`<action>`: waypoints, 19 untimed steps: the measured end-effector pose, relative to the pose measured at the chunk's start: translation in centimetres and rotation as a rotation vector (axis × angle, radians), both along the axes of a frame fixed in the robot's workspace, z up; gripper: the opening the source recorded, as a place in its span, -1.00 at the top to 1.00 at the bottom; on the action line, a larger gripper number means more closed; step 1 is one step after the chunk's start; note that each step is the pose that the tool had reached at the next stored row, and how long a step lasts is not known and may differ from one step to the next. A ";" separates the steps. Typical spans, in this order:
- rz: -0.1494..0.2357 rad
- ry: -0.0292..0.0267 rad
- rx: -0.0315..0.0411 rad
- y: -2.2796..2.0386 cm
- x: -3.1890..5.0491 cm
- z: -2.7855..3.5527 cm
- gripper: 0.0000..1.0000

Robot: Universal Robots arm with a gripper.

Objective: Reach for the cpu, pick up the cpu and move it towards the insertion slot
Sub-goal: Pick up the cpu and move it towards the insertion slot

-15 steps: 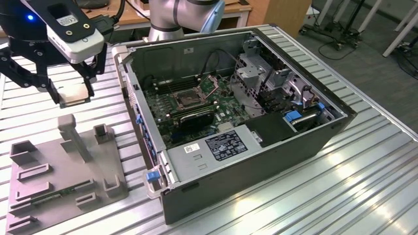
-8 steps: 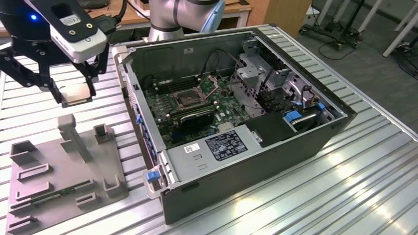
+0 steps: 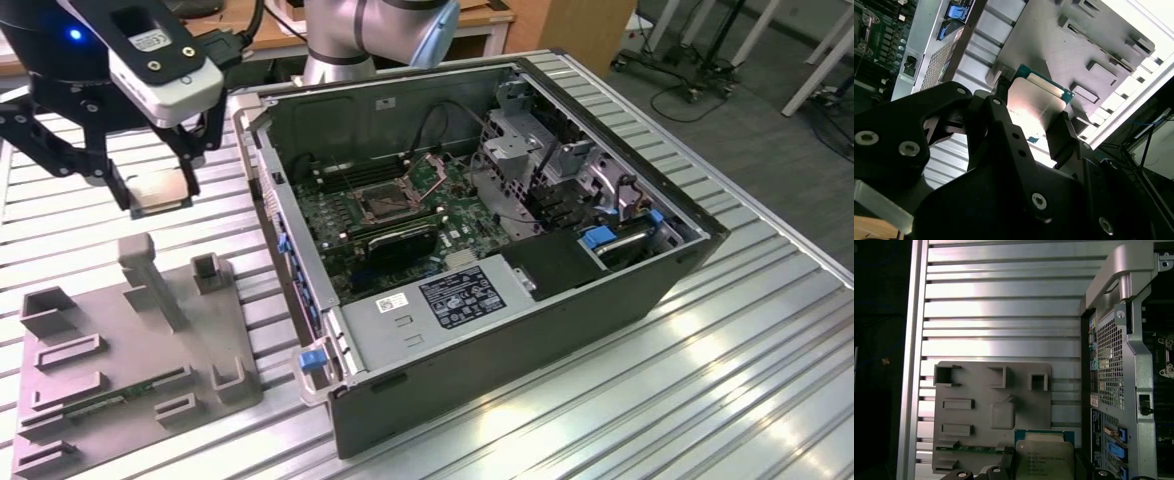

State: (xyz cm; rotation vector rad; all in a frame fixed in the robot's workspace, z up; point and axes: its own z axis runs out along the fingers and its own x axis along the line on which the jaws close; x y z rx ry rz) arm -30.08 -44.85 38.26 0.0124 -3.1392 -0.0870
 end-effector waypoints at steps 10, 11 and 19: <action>0.000 0.0001 -0.0001 0.03 0.33 0.01 -0.09; 0.000 0.0001 0.0000 0.04 0.36 0.00 -0.09; 0.000 0.0001 -0.0001 0.05 0.66 0.00 -0.09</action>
